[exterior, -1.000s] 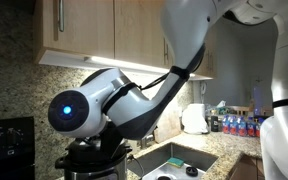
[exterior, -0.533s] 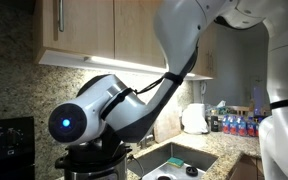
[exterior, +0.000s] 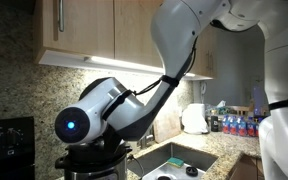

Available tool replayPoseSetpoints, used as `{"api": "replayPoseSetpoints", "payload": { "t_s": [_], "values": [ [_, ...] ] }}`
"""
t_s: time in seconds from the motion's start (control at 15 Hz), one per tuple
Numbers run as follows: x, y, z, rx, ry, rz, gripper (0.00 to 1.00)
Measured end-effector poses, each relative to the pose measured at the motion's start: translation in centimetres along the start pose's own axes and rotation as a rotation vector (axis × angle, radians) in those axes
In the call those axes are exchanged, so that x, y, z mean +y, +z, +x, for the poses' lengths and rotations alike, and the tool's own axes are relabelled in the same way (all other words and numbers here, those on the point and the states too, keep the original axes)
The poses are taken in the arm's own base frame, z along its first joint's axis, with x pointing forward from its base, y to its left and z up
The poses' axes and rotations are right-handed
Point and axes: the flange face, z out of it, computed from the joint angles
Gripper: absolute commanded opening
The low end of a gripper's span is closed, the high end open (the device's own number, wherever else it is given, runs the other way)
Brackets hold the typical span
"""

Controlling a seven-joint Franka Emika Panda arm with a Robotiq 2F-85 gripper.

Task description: Pick up the lid from the cooker and put it on the counter

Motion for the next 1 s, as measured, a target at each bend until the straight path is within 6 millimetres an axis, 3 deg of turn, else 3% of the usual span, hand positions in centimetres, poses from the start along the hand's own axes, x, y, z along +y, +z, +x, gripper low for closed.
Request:
{"api": "replayPoseSetpoints", "payload": {
  "t_s": [0.13, 0.2, 0.27, 0.73, 1.0],
  "values": [
    [0.0, 0.5, -0.1, 0.008, -0.011, -0.014, 1.0],
    [0.0, 0.8, -0.1, 0.009, -0.014, -0.02, 0.75],
    [0.1, 1.1, -0.2, 0.006, -0.018, -0.023, 0.73],
    [-1.1, 0.5, -0.3, 0.015, -0.132, 0.004, 0.27],
    [-1.4, -0.1, 0.0, 0.023, -0.197, 0.032, 0.05]
  ]
}}
